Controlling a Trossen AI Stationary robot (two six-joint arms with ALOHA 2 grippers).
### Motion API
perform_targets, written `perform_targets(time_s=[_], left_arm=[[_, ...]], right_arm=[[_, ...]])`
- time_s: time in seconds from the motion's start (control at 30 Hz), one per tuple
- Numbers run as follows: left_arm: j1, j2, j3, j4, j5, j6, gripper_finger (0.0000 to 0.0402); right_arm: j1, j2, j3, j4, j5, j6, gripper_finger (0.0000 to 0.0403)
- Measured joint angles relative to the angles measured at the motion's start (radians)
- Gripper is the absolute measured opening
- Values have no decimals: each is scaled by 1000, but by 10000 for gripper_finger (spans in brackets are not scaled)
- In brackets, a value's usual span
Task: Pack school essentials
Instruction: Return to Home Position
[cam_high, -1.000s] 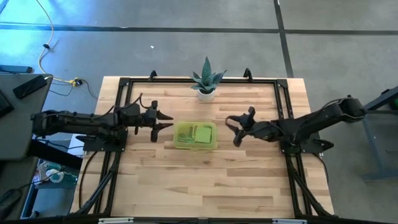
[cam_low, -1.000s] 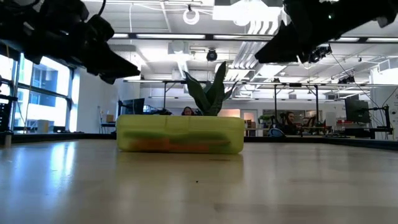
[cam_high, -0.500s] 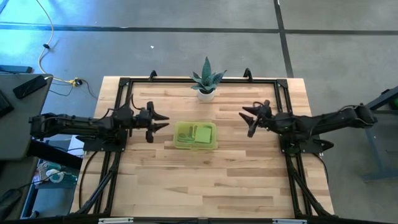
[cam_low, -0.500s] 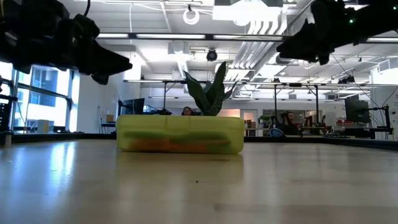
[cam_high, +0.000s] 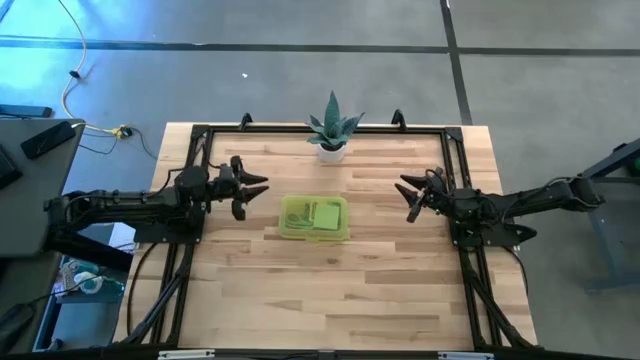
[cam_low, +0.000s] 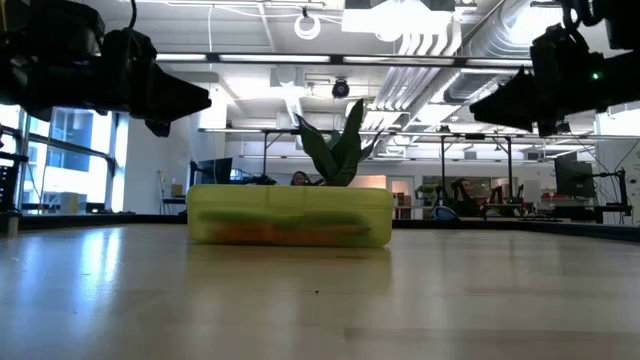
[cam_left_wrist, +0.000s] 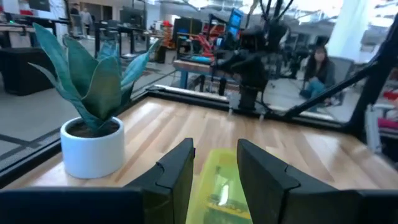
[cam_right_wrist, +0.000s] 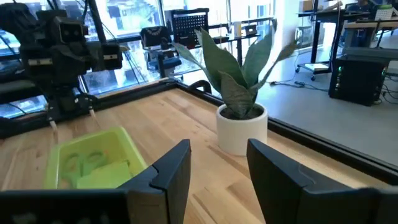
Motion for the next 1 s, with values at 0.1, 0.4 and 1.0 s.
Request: perform_targets(time_s=[0.1,0.4,1.0], left_arm=[[62,-35,0,-6,85,-39,115],[223,-136,0,-155,201,-134,111],[242,-417,1,-460,191,33,14]], right_arm=[[0,-54,-37,0,0,-6,149],[0,-165,-58,-108,-23,-4,149],[0,-173,-58,-165,-26,-5,149]])
